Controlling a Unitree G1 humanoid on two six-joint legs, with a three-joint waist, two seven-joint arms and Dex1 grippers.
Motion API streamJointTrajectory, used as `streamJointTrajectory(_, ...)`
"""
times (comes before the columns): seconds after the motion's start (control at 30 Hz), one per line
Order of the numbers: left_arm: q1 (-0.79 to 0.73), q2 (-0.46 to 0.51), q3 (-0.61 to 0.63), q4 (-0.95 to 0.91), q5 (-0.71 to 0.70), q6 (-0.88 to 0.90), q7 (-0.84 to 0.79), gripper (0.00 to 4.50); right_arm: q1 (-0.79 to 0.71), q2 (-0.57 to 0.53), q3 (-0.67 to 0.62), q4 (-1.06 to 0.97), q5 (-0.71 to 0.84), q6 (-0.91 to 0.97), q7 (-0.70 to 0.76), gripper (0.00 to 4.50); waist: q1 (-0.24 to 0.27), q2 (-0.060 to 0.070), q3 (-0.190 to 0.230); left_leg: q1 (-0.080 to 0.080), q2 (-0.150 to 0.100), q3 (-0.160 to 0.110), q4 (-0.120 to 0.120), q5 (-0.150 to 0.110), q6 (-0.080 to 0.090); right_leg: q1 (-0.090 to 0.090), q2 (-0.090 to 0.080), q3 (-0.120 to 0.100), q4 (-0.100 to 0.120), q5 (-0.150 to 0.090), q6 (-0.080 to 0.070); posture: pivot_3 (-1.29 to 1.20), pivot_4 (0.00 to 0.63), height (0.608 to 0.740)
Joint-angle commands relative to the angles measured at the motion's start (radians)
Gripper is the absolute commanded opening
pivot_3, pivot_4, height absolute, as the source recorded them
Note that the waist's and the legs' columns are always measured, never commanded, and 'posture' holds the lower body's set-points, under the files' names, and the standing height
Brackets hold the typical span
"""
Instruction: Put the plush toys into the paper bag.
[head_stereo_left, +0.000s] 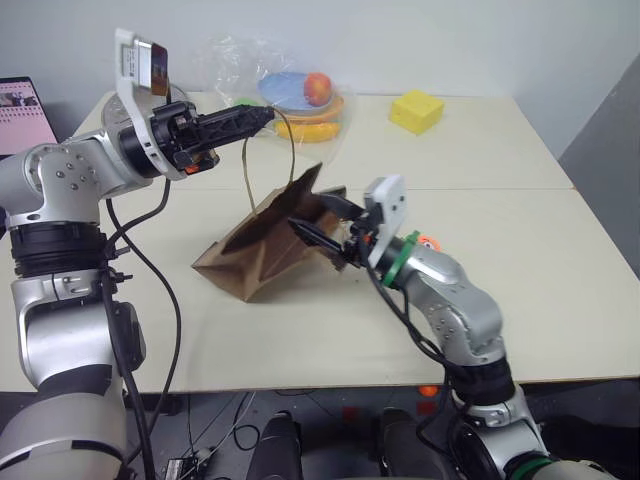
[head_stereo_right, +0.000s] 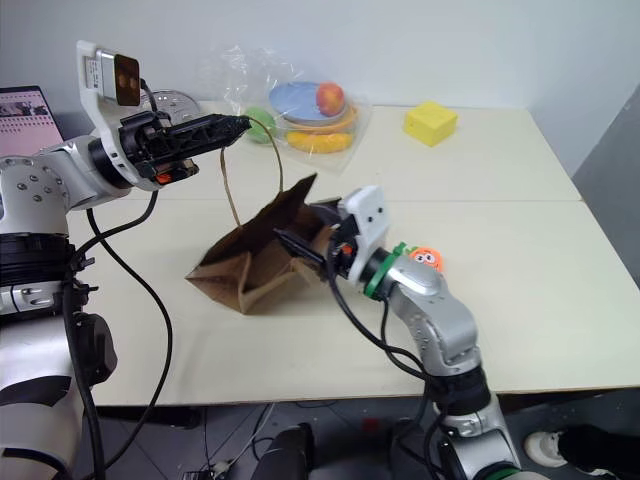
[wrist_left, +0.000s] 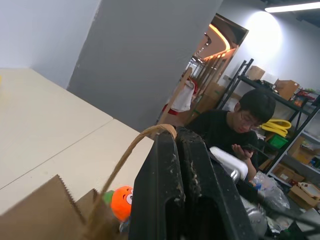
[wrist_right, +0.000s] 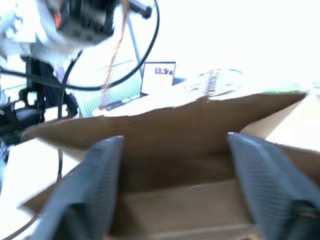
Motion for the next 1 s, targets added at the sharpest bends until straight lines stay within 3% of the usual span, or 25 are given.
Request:
streamJointTrajectory(0.03, -0.004, 0.018, -0.006, -0.021, 0.002, -0.015, -0.021, 0.00, -0.018, -0.025, -0.092, -0.096, 0.070, 0.042, -0.054, 4.44, 0.000, 0.000, 0.000, 0.000, 0.000, 0.000, 0.000, 0.000, 0.000, 0.000, 0.000, 0.000, 0.000, 0.000, 0.000, 0.00, 0.150, 0.740)
streamJointTrajectory(0.3, -0.006, 0.014, -0.018, -0.011, 0.013, -0.031, -0.034, 0.00, -0.048, -0.106, -0.084, -0.053, 0.027, 0.006, -0.086, 4.44, -0.002, 0.000, 0.000, 0.000, 0.000, 0.001, 0.000, 0.000, 0.000, 0.000, 0.000, 0.001, 0.000, 0.000, 0.000, 0.00, 0.150, 0.740)
streamJointTrajectory(0.4, -0.004, 0.030, -0.022, -0.008, 0.021, -0.033, -0.052, 0.00, -0.037, -0.226, -0.083, 0.051, -0.129, -0.037, -0.145, 4.44, -0.001, 0.000, 0.000, 0.000, 0.000, 0.001, 0.000, 0.000, 0.000, 0.000, 0.000, 0.001, -0.001, 0.000, 0.000, 0.00, 0.150, 0.740)
streamJointTrajectory(0.5, -0.007, 0.038, -0.023, -0.004, 0.023, -0.033, -0.059, 0.00, -0.026, -0.272, -0.067, 0.100, -0.174, -0.035, -0.162, 4.44, 0.006, 0.000, 0.000, 0.000, 0.000, 0.002, 0.001, 0.000, 0.000, 0.000, 0.000, 0.001, -0.001, 0.000, 0.000, 0.00, 0.150, 0.740)
streamJointTrajectory(0.63, 0.001, 0.053, -0.023, -0.008, 0.022, -0.030, -0.064, 0.00, 0.005, -0.287, -0.041, 0.188, -0.208, -0.041, -0.160, 4.44, 0.006, 0.000, 0.000, 0.000, 0.000, 0.002, 0.000, 0.000, 0.000, -0.001, 0.000, 0.001, -0.001, 0.000, 0.000, 0.00, 0.150, 0.740)
streamJointTrajectory(0.87, 0.007, 0.066, -0.023, -0.014, 0.022, -0.027, -0.067, 0.00, -0.007, -0.268, 0.072, 0.192, -0.144, -0.006, 0.014, 4.44, -0.003, 0.000, 0.000, 0.000, 0.000, 0.002, 0.000, 0.000, 0.000, -0.001, 0.000, 0.002, -0.001, 0.000, 0.000, 0.00, 0.150, 0.740)
streamJointTrajectory(1.0, 0.011, 0.070, -0.024, -0.019, 0.023, -0.030, -0.067, 0.00, -0.039, -0.247, 0.128, 0.274, -0.213, -0.035, -0.011, 4.44, -0.004, 0.000, 0.000, 0.000, 0.000, 0.002, 0.000, 0.000, 0.000, -0.001, 0.000, 0.002, -0.001, 0.000, 0.000, 0.00, 0.150, 0.740)
